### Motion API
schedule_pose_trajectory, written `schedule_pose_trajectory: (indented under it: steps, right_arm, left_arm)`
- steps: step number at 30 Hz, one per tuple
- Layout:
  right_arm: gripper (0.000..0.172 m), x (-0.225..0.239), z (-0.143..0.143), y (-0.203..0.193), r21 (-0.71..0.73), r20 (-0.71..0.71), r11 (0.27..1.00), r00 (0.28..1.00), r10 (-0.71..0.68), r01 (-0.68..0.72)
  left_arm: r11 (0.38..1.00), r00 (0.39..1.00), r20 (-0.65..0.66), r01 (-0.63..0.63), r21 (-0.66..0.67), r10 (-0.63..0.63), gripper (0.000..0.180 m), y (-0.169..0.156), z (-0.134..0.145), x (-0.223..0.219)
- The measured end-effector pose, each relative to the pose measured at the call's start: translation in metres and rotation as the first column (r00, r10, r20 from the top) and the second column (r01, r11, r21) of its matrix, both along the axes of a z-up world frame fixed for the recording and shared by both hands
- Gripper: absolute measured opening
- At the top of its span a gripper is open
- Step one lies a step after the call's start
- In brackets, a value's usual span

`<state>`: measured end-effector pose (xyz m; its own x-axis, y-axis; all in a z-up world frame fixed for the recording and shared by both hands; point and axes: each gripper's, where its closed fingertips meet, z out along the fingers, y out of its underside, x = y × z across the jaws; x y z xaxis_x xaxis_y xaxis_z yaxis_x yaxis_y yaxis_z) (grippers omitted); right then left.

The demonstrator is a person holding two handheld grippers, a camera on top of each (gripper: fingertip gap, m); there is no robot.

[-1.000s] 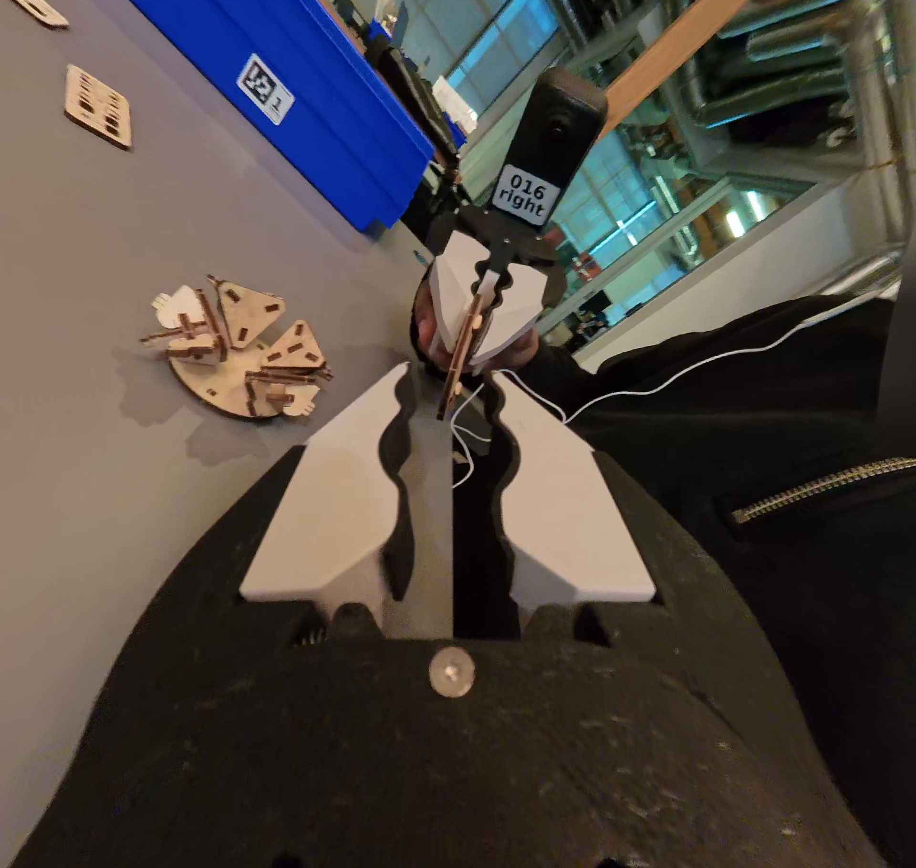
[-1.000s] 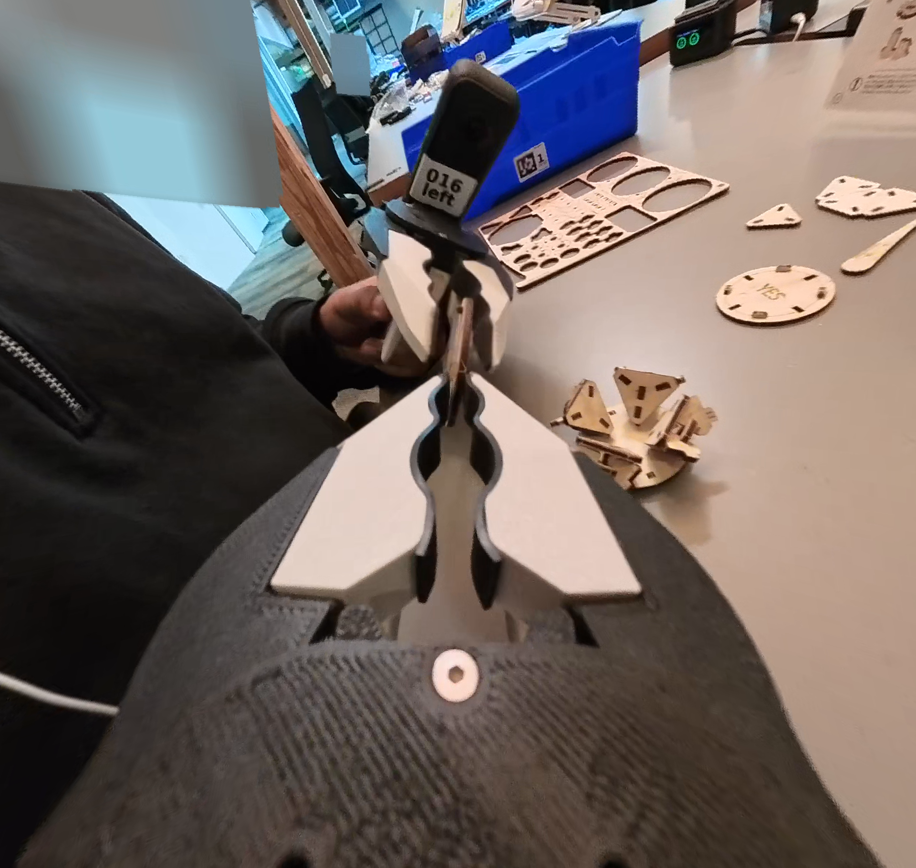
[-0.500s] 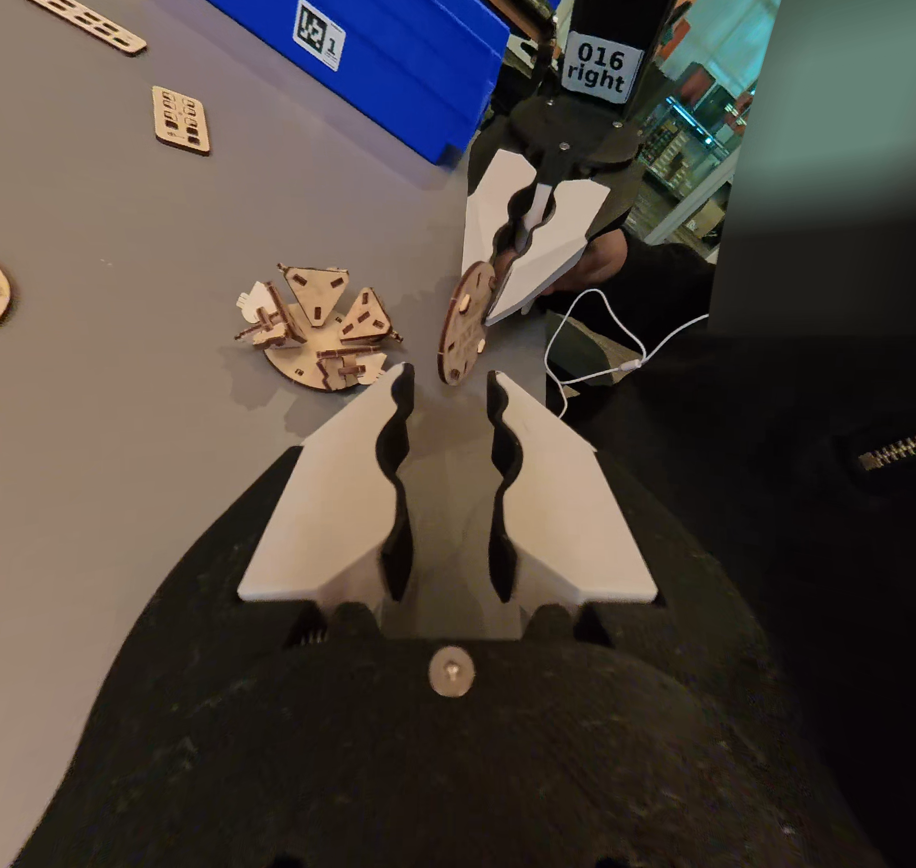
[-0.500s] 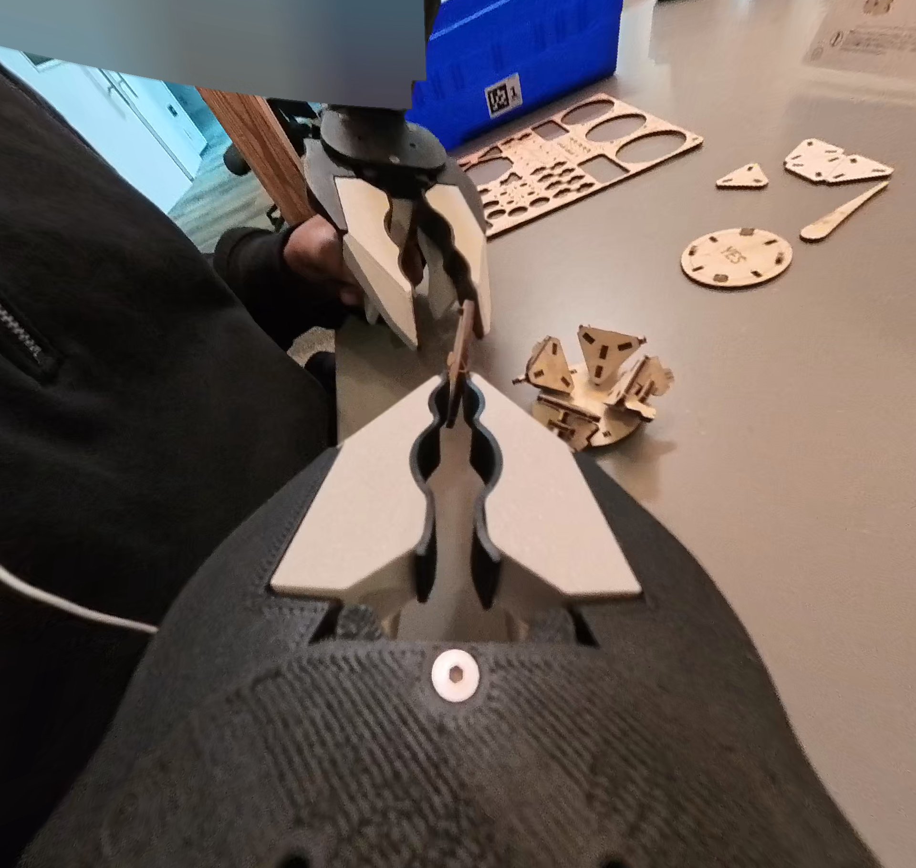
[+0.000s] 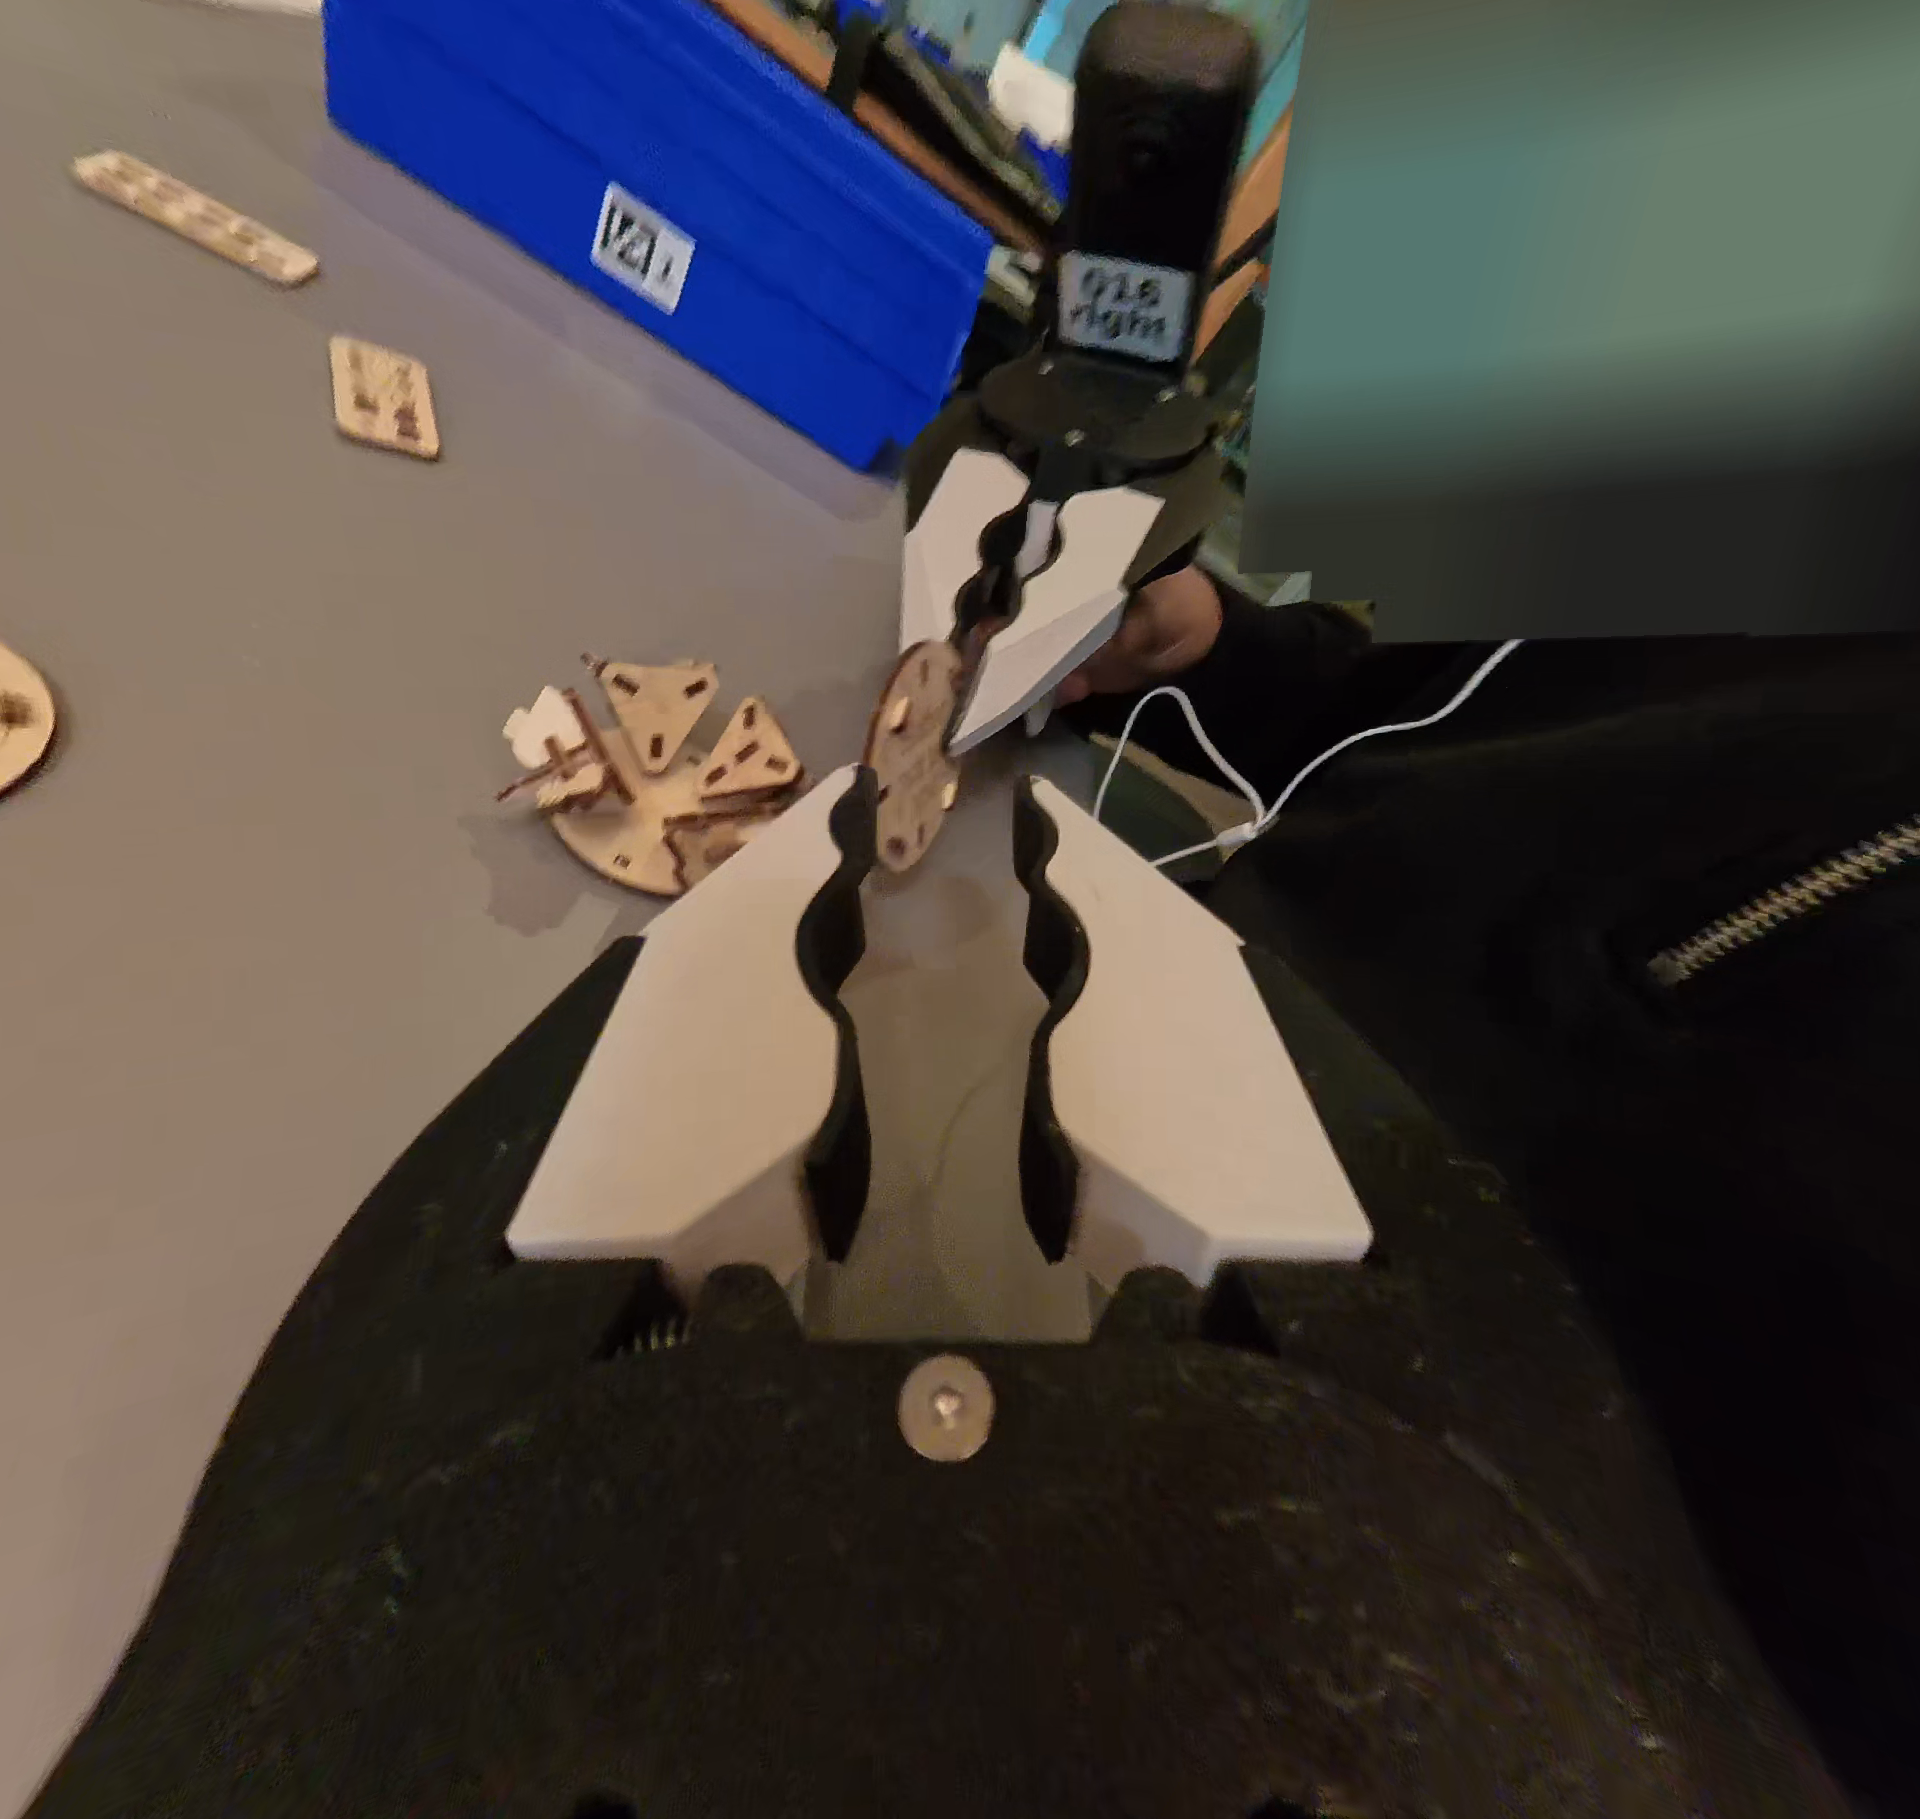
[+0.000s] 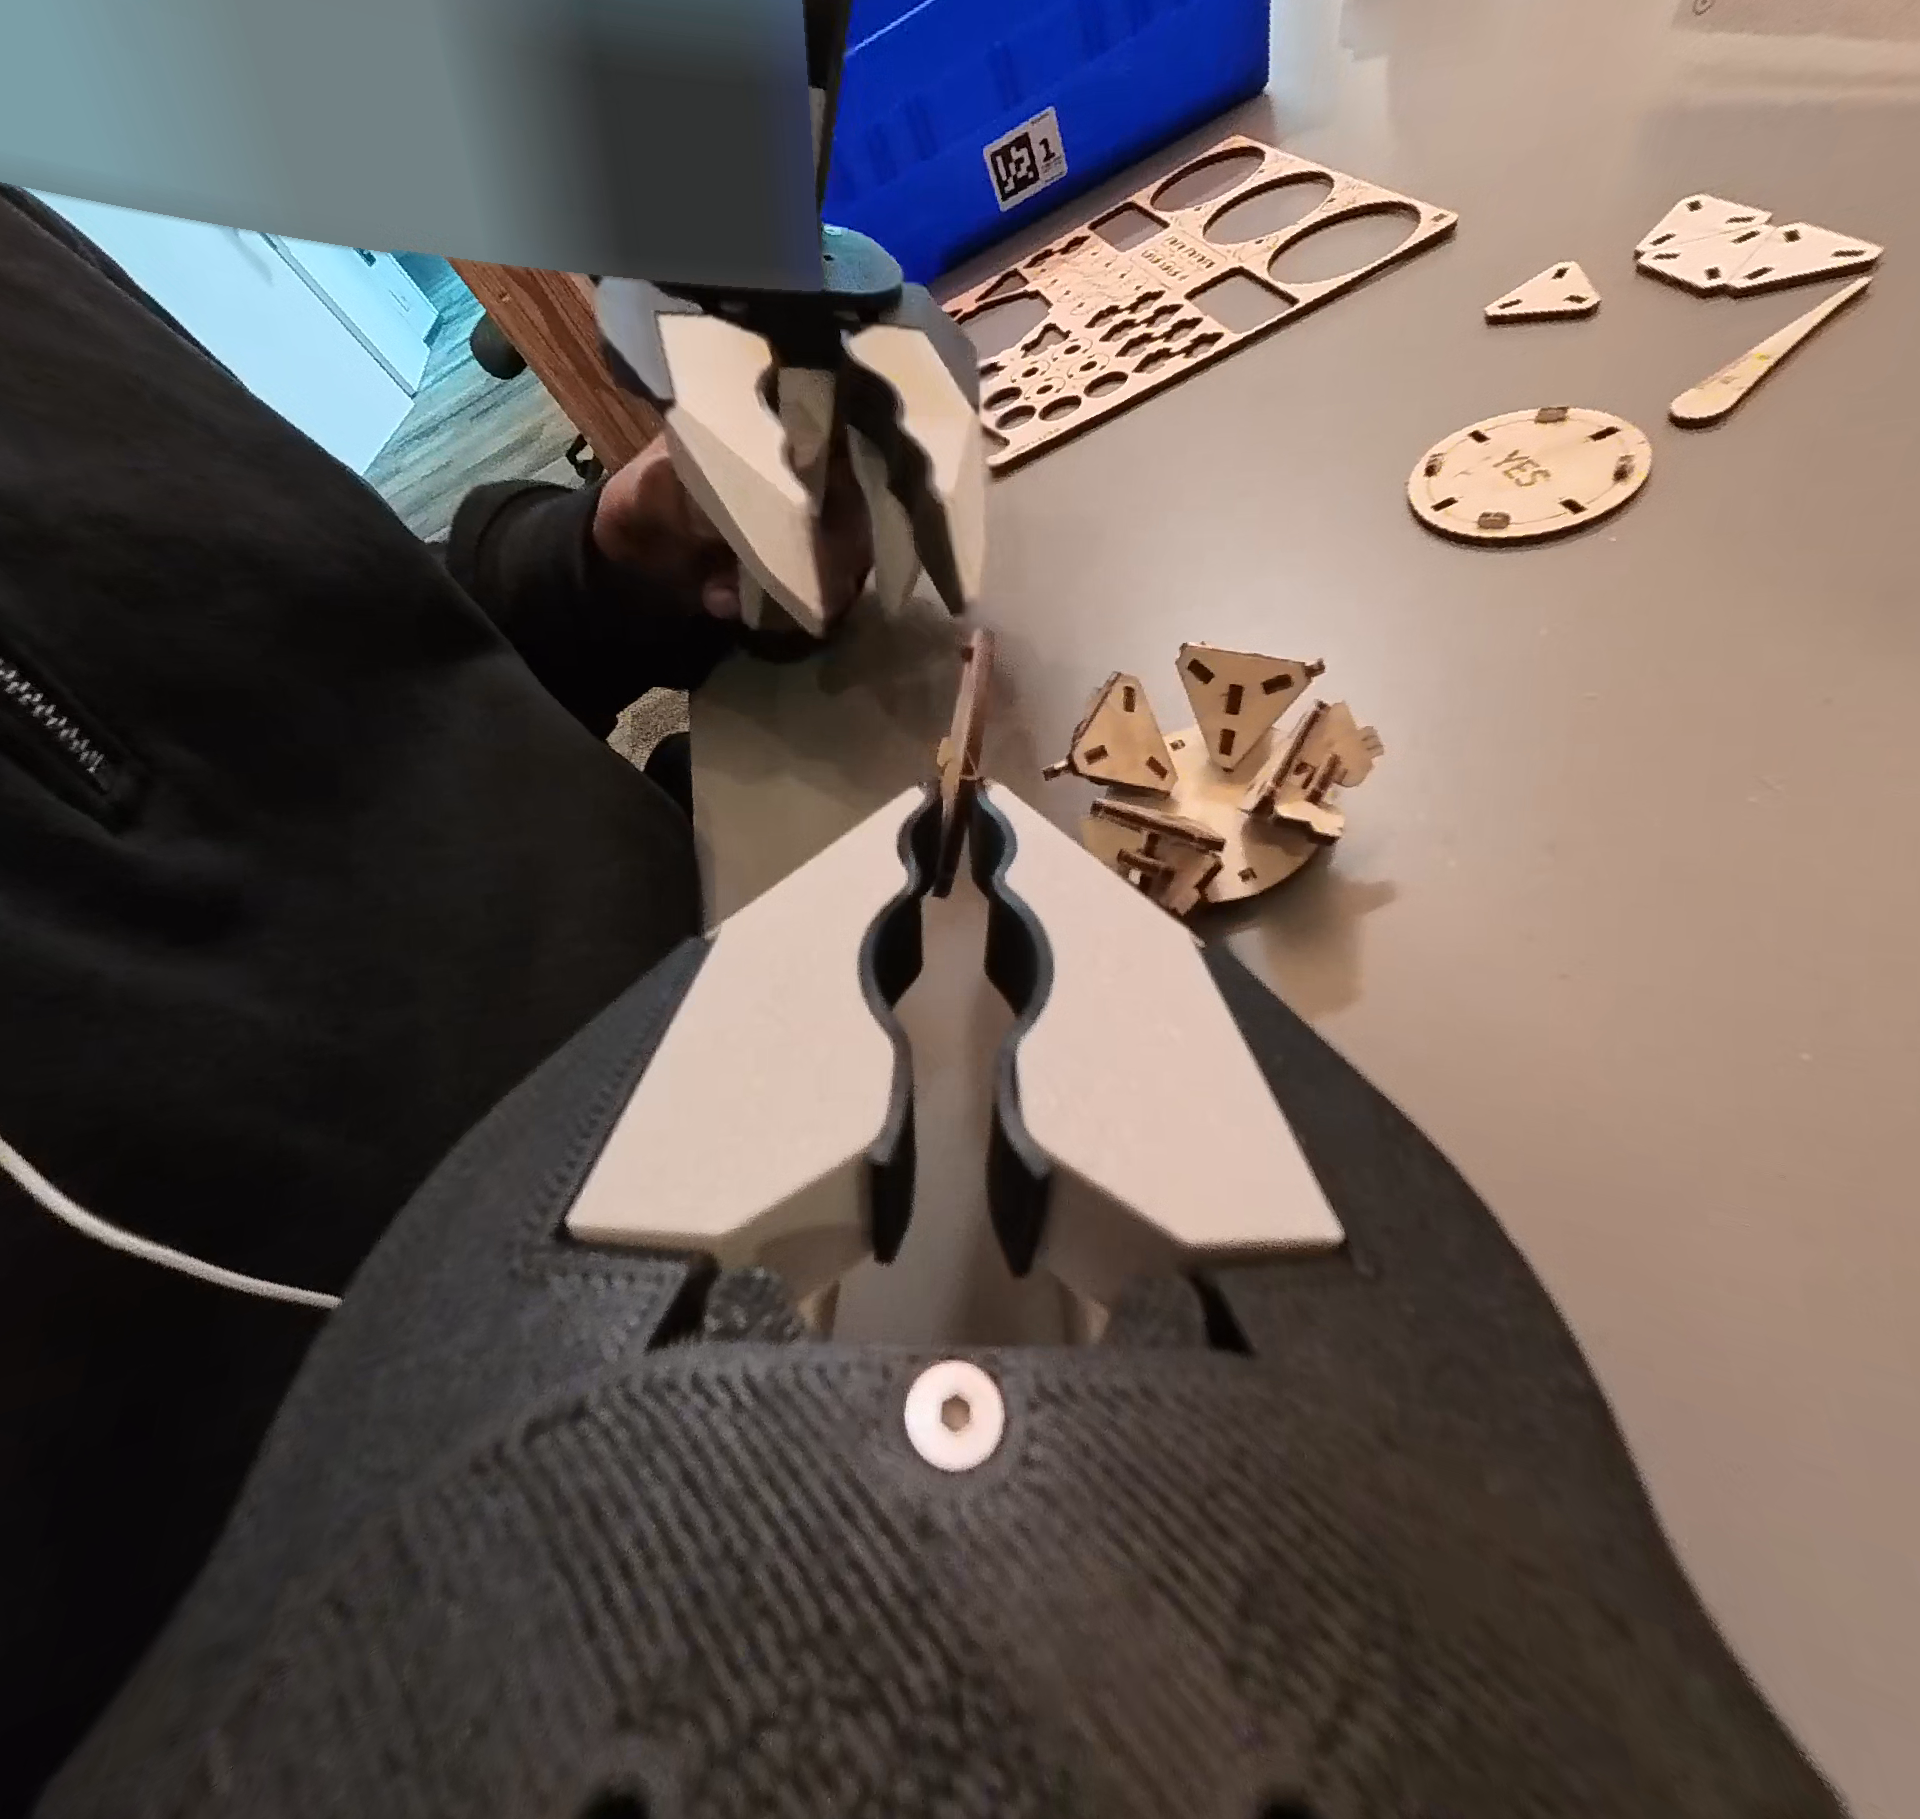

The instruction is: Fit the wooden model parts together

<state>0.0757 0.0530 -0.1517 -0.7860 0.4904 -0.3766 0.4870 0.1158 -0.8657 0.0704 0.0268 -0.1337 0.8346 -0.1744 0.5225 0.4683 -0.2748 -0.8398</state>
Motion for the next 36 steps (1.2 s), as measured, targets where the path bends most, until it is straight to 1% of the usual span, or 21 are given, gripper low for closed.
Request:
schedule_pose_trajectory:
  steps: [1, 3, 7, 14, 17, 19, 21, 26, 28, 31, 33, 36]
  right_arm:
    - [0.002, 0.000, 0.000, 0.000, 0.001, -0.002, 1.000, 1.000, -0.004, 0.004]
    - [0.002, -0.001, 0.001, 0.002, -0.001, -0.005, 1.000, 1.000, -0.015, 0.015]
    - [0.002, 0.001, 0.000, 0.004, 0.004, -0.007, 1.000, 1.000, -0.022, 0.022]
    - [0.003, 0.002, 0.000, 0.005, 0.010, -0.010, 1.000, 1.000, -0.028, 0.028]
    - [0.003, 0.004, -0.004, 0.005, 0.035, -0.005, 0.999, 1.000, -0.020, 0.020]
    - [0.003, 0.001, -0.011, 0.011, 0.084, -0.001, 0.995, 0.998, -0.061, 0.061]
    - [0.003, 0.001, -0.012, 0.016, 0.099, -0.006, 0.992, 0.997, -0.079, 0.079]
    - [0.002, 0.003, -0.007, 0.017, 0.064, -0.013, 0.995, 0.998, -0.069, 0.070]
    - [0.002, 0.002, -0.009, 0.019, 0.057, 0.021, 0.995, 0.996, -0.081, 0.080]
    - [0.002, -0.002, -0.007, 0.025, 0.003, 0.071, 0.994, 0.992, -0.106, 0.106]
    - [0.002, -0.004, -0.006, 0.026, -0.015, 0.084, 0.994, 0.990, -0.109, 0.111]
    - [0.003, -0.001, -0.009, 0.023, 0.002, 0.087, 0.996, 0.992, -0.086, 0.086]
  left_arm:
    - [0.999, 1.000, -0.007, 0.002, 0.036, -0.002, 0.021, 0.000, 0.005, 0.002]
    - [0.998, 1.000, -0.020, -0.001, 0.060, 0.002, 0.021, -0.001, 0.009, 0.003]
    - [0.998, 0.998, -0.056, -0.002, 0.057, 0.005, 0.021, 0.000, 0.008, 0.006]
    - [0.997, 0.998, -0.051, -0.020, 0.071, 0.024, 0.021, -0.001, 0.010, 0.003]
    - [0.997, 0.998, -0.047, -0.028, 0.077, 0.031, 0.021, -0.002, 0.011, 0.002]
    - [0.997, 0.998, -0.047, -0.037, 0.073, 0.041, 0.022, -0.002, 0.011, 0.000]
    - [0.997, 0.998, -0.043, -0.041, 0.072, 0.044, 0.023, -0.002, 0.010, -0.001]
    - [0.996, 0.997, -0.029, -0.071, 0.055, 0.073, 0.029, -0.001, 0.008, -0.006]
    - [0.997, 0.997, -0.024, -0.068, 0.036, 0.069, 0.034, 0.001, 0.006, -0.006]
    - [0.999, 0.999, -0.012, -0.038, 0.008, 0.038, 0.042, 0.004, 0.005, -0.002]
    - [1.000, 0.999, -0.032, -0.026, -0.004, 0.026, 0.044, 0.007, 0.005, -0.002]
    - [0.999, 0.996, -0.084, -0.024, -0.028, 0.022, 0.045, 0.010, 0.003, -0.008]
